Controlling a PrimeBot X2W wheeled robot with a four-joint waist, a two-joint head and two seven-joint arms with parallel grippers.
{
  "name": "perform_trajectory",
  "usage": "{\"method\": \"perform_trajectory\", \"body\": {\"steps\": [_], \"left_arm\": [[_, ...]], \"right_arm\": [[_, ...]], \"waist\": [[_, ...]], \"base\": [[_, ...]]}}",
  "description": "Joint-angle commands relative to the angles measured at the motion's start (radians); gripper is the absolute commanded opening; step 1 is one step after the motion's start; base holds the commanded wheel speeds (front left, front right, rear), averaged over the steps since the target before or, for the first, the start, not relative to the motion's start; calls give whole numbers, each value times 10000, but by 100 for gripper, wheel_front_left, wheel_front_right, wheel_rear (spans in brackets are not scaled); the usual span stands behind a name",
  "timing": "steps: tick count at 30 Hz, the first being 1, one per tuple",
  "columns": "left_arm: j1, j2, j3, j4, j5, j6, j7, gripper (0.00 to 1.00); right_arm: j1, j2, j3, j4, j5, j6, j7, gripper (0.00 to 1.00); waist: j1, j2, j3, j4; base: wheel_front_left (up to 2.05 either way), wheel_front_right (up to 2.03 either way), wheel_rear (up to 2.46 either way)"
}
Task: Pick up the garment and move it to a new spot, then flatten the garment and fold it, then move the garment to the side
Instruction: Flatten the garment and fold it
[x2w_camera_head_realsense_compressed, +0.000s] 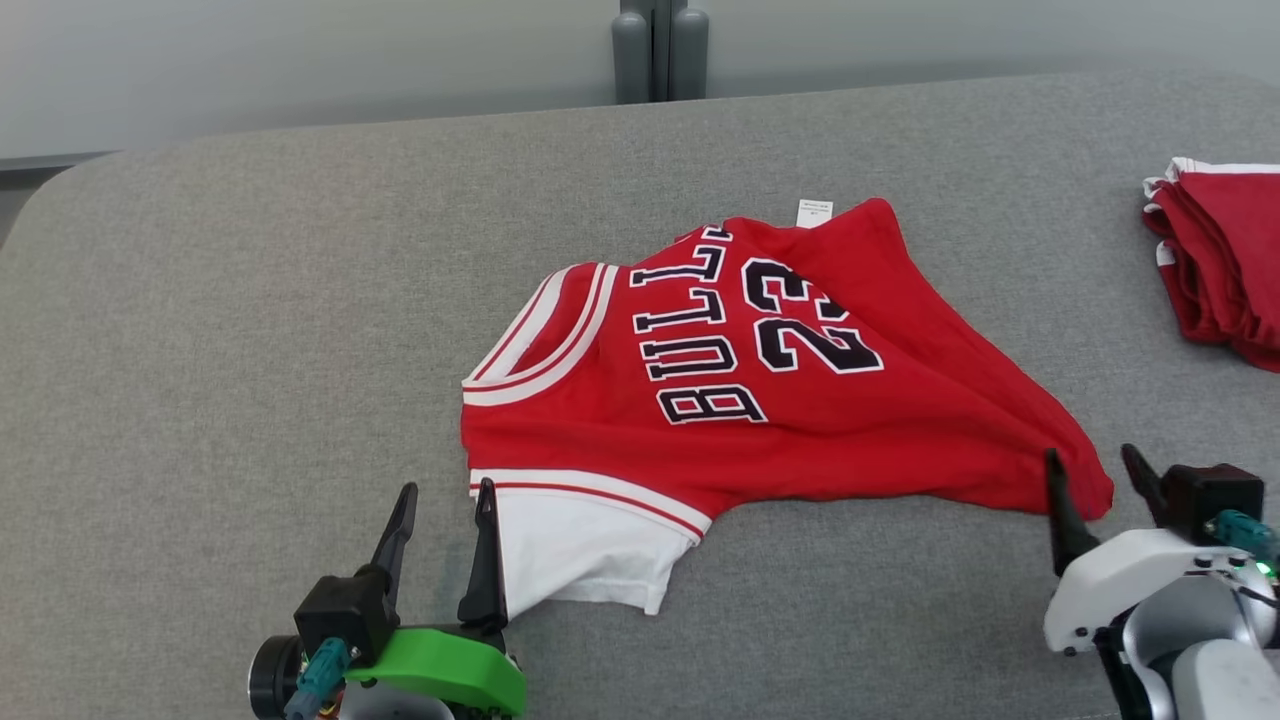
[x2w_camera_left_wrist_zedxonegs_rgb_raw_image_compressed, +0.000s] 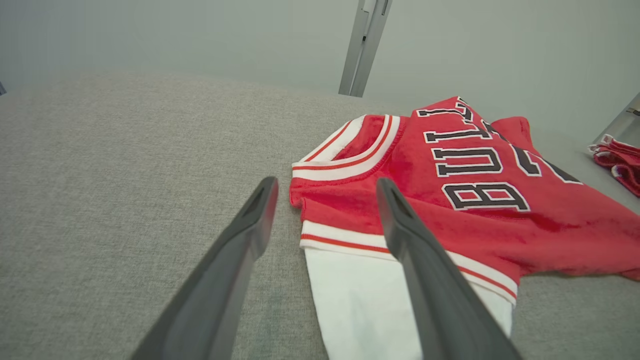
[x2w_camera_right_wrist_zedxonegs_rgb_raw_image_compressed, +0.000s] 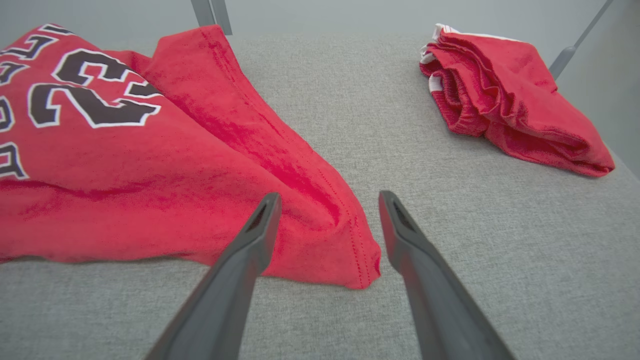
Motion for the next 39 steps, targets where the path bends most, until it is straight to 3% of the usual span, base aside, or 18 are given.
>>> {"method": "perform_trajectory", "body": {"steps": [1, 7, 21, 39], "left_arm": [[142, 40, 1, 13, 55, -40, -30, 100], [146, 36, -77, 114, 7, -88, -30, 100], [363, 5, 31, 161, -169, -65, -31, 100], [714, -13, 564, 26, -179, -42, -31, 100]], "right_arm": [[148, 48, 256, -87, 101, -16, -118, 100], [-83, 170, 1053, -22, 219, -16, -663, 100], [-76, 291, 1381, 336, 411, -16, -2433, 100], [-56, 295, 2102, 601, 950, -16, -2948, 100]], "waist": [[0, 0, -121, -76], [0, 0, -365, -134], [0, 0, -1231, -115], [0, 0, -1635, -137]], "base": [[0, 0, 0], [0, 0, 0], [0, 0, 0], [0, 0, 0]]}}
